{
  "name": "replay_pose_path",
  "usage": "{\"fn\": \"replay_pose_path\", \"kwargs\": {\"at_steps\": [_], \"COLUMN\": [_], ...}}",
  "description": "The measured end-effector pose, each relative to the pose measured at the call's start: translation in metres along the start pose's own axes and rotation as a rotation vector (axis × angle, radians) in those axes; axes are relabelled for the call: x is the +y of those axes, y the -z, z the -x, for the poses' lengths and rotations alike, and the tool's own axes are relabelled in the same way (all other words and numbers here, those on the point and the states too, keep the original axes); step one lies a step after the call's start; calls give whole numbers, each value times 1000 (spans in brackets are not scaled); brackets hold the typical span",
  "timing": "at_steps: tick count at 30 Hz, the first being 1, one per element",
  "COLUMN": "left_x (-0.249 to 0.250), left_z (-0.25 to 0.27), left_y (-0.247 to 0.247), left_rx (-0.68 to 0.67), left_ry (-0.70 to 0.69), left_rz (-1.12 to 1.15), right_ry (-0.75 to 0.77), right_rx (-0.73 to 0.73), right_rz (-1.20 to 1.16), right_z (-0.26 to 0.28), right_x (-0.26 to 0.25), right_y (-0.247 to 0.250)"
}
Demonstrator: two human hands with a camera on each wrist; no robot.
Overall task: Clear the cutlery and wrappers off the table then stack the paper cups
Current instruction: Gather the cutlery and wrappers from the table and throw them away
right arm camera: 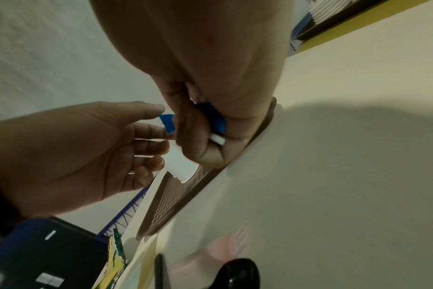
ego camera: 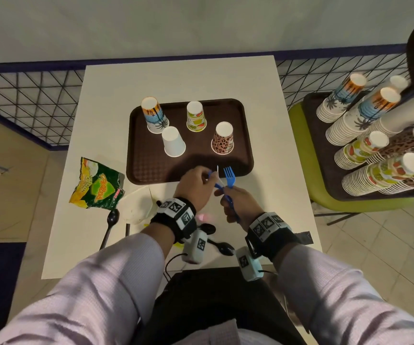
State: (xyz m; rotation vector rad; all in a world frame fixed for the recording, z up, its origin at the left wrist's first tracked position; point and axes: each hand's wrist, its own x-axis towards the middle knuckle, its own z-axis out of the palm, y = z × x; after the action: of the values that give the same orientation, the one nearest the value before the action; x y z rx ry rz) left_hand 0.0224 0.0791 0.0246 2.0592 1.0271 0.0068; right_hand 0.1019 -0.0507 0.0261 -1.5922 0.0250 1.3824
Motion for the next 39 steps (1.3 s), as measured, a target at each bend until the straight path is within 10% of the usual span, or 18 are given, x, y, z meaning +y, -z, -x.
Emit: {"fn": "replay_pose_path", "kwargs": {"at_steps": [13, 24, 39], "left_x": [-8, -83, -66], "left_z": [5, 7, 18], "left_y": [13, -6, 0], "left_rx": [-52, -463, -360], "left_ry": [-60, -166, -301], "left_rz": [118, -778, -478], "right_ry": [-41, -74, -82], "right_rx": [-58, 110, 211], "right_rz": [180, 136, 176], "right_z": [-1, 6, 4], "right_x": [-5, 39, 67], "right_y": [-8, 39, 52]}}
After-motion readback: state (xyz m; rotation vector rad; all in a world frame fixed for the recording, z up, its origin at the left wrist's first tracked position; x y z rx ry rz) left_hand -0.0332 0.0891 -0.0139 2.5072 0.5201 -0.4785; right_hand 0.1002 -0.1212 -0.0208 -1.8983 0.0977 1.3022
